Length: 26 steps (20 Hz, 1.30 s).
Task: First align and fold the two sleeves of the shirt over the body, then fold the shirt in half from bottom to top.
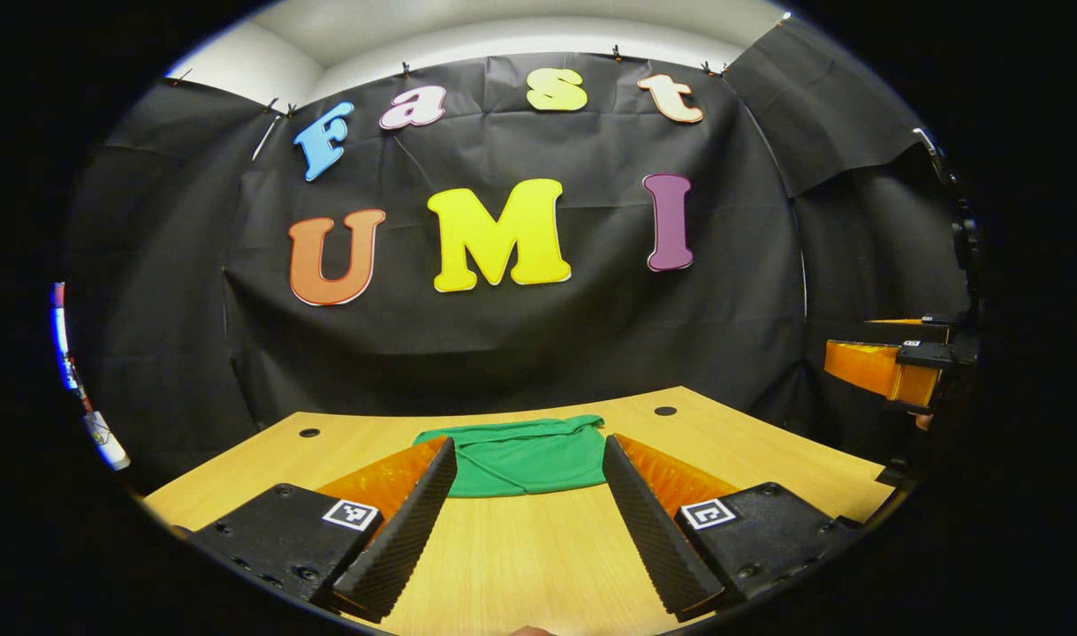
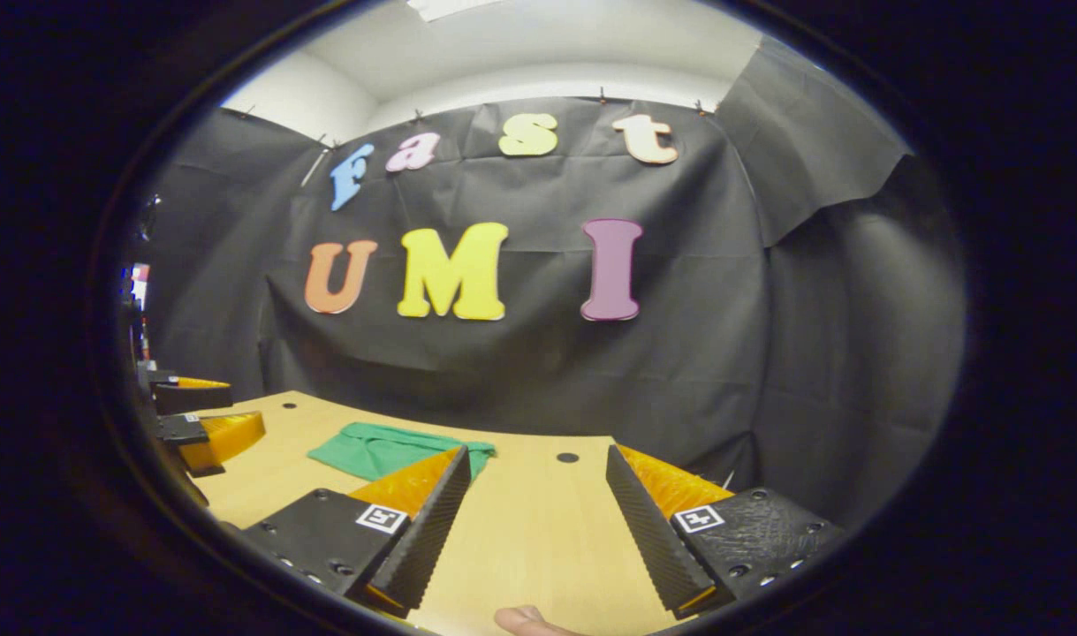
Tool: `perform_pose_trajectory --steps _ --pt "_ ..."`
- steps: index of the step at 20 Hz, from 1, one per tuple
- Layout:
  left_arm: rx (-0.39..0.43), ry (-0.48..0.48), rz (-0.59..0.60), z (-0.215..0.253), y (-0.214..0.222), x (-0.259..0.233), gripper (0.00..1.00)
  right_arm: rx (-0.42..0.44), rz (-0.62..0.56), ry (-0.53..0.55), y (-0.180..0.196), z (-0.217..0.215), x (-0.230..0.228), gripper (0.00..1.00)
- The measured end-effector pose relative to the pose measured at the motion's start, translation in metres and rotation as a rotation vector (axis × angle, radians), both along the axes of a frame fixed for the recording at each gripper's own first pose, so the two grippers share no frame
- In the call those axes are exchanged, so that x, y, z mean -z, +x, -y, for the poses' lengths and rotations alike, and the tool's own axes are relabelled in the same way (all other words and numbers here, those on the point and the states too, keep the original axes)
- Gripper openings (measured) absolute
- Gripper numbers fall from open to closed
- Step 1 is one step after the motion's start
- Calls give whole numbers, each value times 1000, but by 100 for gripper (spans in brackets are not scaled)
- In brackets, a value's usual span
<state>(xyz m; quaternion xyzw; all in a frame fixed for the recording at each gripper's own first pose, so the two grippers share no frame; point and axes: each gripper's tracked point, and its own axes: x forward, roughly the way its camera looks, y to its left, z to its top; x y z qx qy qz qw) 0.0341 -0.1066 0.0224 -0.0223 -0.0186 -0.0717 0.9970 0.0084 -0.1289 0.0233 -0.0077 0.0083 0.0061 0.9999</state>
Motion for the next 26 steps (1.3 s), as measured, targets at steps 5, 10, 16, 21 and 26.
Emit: perform_pose_trajectory --steps 5,10,16,21,26 --pt "-11 4 -16 -28 -36 23 100 -114 38 -71 -43 -69 3 95" --pt "-68 70 41 -37 -49 9 100 -208 -5 18 -48 -97 16 95" --pt "-73 32 24 -37 -46 15 100 -161 -15 73 -41 -79 18 96" --pt "-74 14 27 -39 -46 16 100 -168 -6 60 -44 -85 20 95" --pt "-61 11 21 -34 -45 18 100 -250 -31 71 -48 -103 24 95"
